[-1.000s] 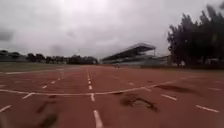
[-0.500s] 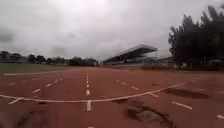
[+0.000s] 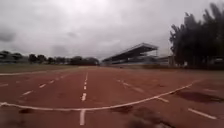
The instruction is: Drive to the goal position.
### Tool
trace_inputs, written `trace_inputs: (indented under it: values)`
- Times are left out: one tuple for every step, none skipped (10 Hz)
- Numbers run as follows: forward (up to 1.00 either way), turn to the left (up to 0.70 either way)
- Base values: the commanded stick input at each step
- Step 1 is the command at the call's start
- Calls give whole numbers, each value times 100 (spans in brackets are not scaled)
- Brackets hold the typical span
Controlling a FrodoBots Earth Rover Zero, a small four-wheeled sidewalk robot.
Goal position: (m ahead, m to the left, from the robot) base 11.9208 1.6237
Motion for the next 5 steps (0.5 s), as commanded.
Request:
trace_inputs:
  values:
    - [70, 0]
    - [70, 0]
    - [70, 0]
    - [70, 0]
    - [70, 0]
